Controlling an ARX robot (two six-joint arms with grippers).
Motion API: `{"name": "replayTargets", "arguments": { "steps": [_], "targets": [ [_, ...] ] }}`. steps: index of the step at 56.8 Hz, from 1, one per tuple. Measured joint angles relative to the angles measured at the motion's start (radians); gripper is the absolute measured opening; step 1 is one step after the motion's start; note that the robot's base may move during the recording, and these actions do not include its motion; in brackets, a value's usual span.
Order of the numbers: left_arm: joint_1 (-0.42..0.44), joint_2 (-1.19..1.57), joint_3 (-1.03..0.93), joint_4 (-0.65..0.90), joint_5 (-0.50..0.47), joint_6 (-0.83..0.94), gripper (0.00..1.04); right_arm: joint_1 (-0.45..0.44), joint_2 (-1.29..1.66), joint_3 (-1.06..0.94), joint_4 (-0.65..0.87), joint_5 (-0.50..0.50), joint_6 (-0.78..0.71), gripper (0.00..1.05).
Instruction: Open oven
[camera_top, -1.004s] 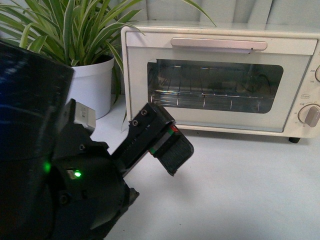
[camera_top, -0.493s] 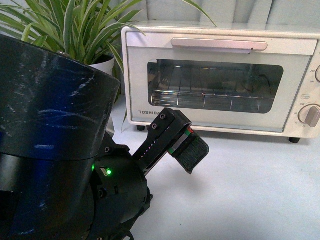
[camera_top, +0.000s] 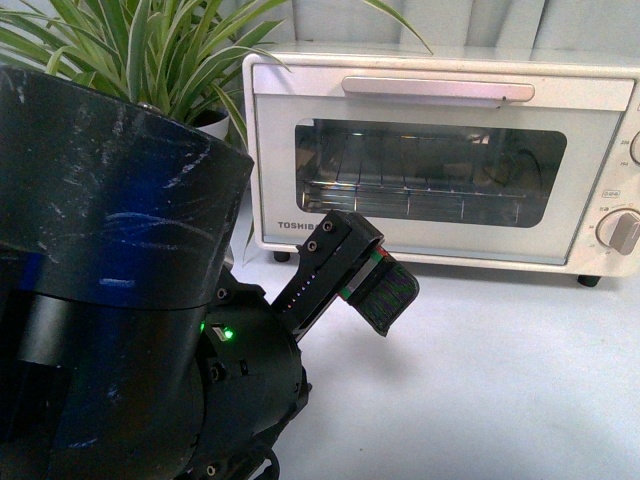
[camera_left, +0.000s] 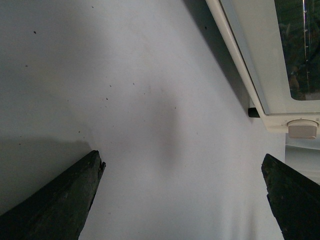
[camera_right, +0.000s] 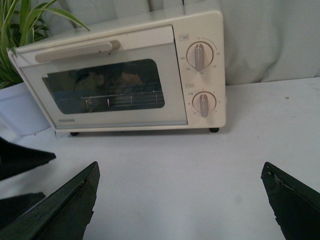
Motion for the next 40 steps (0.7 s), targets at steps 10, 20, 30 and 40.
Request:
{"name": "replayTargets", "arguments": {
  "steps": [10, 20, 30, 40],
  "targets": [
    [0.002, -0.002, 0.003, -0.011, -0.002, 0.0, 0.98, 0.066, 0.314, 0.173, 0.109, 0.064, 0.003, 0.95],
    [0.003, -0.003, 0.007, -0.02, 0.001, 0.002, 0.98, 0.156, 0.622, 0.413, 0.128, 0.167, 0.011, 0.95],
    [0.005, -0.007, 0.009, -0.03, 0.002, 0.004, 0.98, 0.224, 0.812, 0.609, 0.036, 0.224, 0.061, 0.95],
    [0.008, -0.012, 0.01, -0.037, 0.005, 0.005, 0.98, 0.265, 0.959, 0.756, -0.043, 0.258, 0.122, 0.95]
  ]
}}
